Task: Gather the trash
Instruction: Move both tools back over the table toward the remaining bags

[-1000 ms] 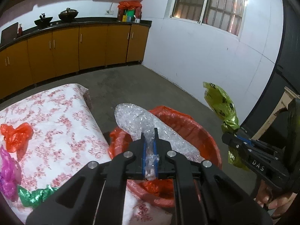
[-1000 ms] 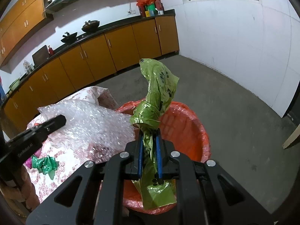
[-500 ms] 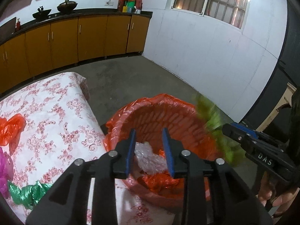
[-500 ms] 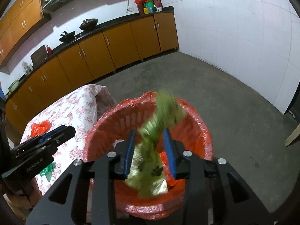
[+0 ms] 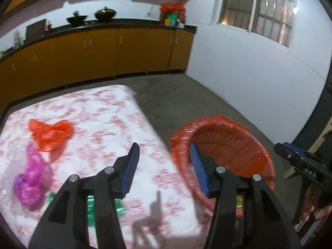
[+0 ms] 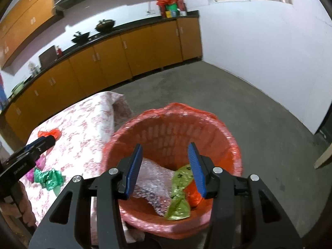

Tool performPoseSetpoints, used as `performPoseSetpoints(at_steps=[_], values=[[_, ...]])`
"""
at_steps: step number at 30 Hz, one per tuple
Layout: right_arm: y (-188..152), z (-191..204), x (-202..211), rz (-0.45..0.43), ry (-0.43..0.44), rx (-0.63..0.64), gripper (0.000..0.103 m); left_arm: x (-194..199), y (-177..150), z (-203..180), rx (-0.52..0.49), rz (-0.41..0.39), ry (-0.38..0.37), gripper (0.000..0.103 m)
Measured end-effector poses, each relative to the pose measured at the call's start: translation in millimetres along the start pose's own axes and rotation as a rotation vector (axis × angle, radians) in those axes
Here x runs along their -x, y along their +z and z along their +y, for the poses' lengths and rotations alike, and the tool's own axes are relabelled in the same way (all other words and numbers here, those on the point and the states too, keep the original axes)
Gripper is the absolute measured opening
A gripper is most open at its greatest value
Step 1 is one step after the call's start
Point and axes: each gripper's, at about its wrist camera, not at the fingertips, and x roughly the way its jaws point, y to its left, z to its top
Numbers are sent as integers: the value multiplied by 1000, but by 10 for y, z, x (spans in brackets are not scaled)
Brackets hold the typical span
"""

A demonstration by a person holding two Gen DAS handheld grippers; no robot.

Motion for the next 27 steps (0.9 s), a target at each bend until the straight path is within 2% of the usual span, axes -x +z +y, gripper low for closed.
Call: performPoseSetpoints(at_steps=[5,17,21,27], values=[[-27,424,16,4,68,80,47,310,-62,479,38,-42,101,56],[-353,1745,-210,74,298,275,47,1159,-395,1802,152,-134,431,66],[-544,2143,-332,107,359,317,47,1328,-570,2194,229,-127,487,67],[-803,2587,-422,131,400,386,58,1469,-795,2500,312,-111,517,68]])
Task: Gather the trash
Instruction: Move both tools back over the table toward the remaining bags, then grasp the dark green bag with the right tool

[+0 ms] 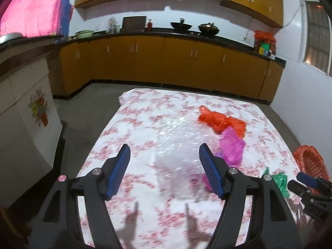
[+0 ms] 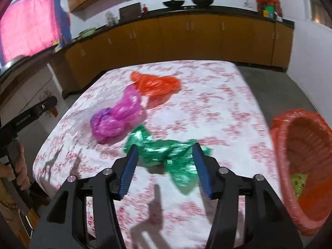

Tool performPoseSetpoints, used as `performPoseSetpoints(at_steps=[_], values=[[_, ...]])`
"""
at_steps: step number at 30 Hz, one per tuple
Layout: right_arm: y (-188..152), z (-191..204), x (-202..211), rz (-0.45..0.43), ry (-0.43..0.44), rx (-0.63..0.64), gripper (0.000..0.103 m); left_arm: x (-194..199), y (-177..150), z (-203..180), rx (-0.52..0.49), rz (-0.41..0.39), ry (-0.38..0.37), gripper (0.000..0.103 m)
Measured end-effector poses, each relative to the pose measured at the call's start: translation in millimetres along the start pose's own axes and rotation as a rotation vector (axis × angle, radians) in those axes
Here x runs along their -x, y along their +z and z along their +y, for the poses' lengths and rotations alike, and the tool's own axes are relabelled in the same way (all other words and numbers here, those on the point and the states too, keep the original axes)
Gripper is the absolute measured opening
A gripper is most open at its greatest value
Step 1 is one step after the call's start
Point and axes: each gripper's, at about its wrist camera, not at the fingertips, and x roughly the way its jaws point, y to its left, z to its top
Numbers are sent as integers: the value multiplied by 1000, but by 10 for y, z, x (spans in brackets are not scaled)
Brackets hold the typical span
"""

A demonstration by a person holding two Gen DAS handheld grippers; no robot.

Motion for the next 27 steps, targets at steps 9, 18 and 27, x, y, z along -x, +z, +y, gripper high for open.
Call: performPoseSetpoints(at_steps=[9,18,27], values=[[-2,271,-385,53,-70,113,69,-49,-130,251,48,35,-6,69],[87,97,-644,108,-133,86,59,-121,-112,208,44,39,-35,70],[141,-49,-744,131,-144,24,38,-120,-73,70,26,37,-82,76]])
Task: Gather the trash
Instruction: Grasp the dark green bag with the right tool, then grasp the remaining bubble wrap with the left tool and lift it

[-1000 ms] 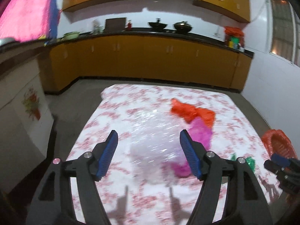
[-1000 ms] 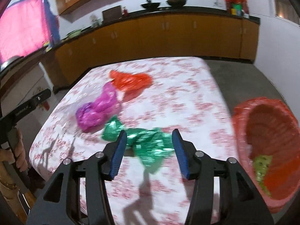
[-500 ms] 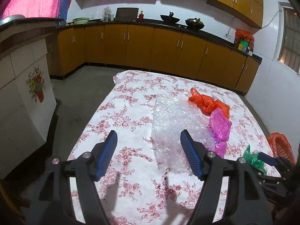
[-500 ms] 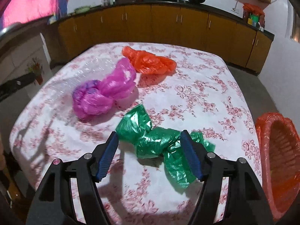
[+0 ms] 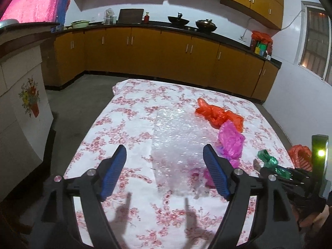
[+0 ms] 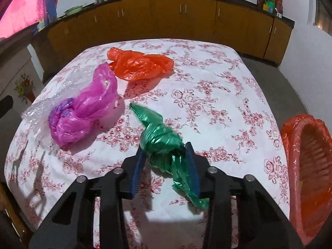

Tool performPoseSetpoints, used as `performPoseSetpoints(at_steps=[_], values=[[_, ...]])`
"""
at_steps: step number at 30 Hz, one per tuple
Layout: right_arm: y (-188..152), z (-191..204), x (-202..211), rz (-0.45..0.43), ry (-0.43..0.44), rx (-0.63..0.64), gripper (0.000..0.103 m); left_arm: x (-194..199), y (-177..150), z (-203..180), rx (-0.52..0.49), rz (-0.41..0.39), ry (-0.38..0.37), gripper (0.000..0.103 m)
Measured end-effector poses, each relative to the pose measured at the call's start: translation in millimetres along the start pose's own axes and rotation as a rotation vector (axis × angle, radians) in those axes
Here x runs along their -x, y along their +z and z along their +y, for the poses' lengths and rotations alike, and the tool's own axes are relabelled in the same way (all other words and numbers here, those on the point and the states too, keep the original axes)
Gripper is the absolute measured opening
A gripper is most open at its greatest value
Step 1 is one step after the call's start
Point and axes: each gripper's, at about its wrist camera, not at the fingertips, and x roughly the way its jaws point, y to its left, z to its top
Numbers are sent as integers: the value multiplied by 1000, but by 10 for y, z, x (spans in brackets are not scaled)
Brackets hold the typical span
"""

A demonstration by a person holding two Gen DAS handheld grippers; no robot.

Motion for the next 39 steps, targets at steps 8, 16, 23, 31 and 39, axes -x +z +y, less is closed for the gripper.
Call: performPoseSetpoints(at_steps=[8,16,23,31,39], values=[[-47,-52,89,4,11,-21,34,-54,-62,-302,-74,20,-26,78],[-92,-118,195,0,16,-39,34,-325,-117,-509,-138,86,15,61],[-91,-157,249,-10,21,-44,34,-452,-114,-506,-133,128,4,25],[-103,-175,282,-17,28,-47,34,-452,-112,-400,-116,135,-22,5],[-87,-212,377,-42,33,-56,34,-244,82,-275,-78,78,-41,4]])
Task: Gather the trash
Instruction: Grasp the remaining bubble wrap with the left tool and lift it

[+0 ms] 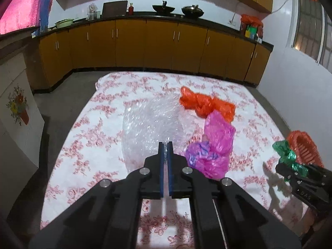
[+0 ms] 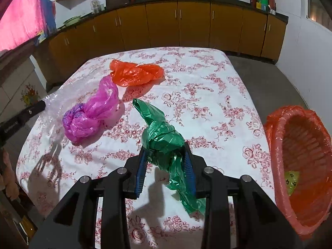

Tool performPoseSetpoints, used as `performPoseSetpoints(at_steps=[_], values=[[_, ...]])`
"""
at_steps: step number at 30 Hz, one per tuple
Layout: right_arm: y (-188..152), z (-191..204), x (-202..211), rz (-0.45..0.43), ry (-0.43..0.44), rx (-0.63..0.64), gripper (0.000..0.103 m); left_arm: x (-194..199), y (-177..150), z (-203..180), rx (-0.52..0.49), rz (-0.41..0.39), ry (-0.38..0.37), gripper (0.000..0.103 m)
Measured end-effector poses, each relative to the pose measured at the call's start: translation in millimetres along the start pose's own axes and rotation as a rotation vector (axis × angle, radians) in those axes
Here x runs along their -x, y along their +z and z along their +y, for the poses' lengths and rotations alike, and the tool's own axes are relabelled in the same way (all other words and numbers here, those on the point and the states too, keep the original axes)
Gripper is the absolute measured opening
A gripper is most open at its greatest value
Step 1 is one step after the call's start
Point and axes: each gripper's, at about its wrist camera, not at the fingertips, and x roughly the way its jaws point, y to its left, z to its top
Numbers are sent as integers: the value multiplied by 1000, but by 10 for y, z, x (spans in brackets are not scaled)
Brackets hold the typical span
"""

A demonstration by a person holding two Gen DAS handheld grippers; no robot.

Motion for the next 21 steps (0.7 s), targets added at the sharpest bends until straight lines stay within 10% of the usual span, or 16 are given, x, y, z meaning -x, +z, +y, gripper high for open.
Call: performPoseSetpoints(at_steps=[21], values=[[84,-310,387,-83,-9,-65,34,501,424,-504,-33,-114,-162,4]])
